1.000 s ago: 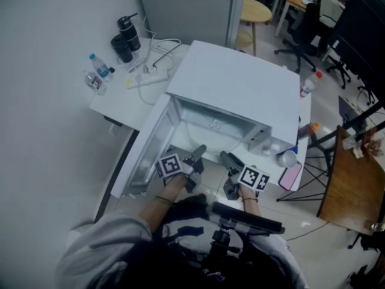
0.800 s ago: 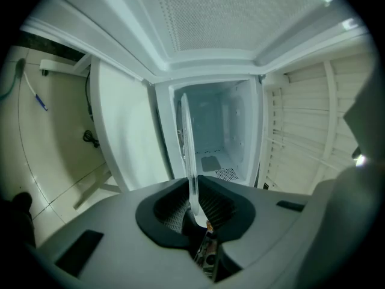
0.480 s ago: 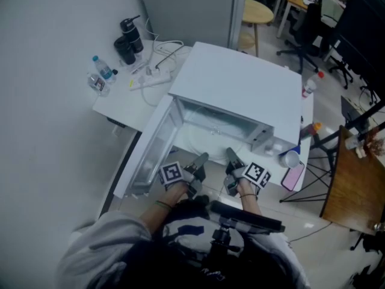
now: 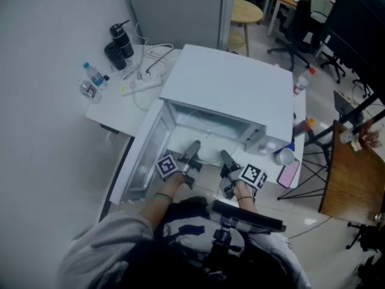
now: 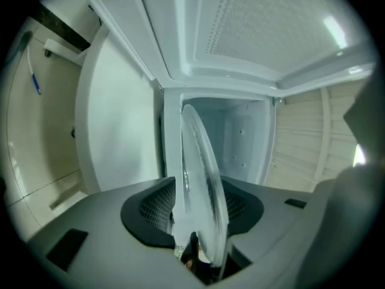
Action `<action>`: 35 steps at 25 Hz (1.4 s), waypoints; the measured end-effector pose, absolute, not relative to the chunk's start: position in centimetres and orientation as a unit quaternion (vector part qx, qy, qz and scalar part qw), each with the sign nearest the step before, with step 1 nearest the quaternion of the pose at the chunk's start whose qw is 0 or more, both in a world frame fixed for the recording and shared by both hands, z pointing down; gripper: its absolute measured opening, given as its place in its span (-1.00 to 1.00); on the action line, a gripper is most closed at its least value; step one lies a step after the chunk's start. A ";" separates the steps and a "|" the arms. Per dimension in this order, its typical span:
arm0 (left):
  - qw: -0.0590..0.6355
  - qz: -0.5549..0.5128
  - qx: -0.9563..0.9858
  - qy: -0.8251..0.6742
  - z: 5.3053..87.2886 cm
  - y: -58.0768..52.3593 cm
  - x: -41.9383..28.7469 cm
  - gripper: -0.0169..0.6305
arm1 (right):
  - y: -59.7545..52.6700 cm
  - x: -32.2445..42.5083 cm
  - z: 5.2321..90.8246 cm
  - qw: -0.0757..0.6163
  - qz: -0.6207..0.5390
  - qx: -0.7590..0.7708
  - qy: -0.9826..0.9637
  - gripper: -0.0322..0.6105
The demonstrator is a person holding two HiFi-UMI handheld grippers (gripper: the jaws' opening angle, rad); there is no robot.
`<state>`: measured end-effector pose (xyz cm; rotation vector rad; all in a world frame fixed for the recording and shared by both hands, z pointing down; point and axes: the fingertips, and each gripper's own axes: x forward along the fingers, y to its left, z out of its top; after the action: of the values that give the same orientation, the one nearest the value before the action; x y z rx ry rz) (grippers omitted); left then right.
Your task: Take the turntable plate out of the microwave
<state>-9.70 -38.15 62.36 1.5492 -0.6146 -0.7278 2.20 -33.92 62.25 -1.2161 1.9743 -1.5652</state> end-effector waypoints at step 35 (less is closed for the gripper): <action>0.537 -0.338 0.711 -0.302 55.4 -28.8 -10.1 -0.86 | -24.0 2.5 57.3 0.118 -0.515 -0.389 0.755 -0.65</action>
<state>-10.13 -28.84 55.37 1.6924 -0.7195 -0.8039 2.53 -24.03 57.31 -1.1367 2.2072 -1.5069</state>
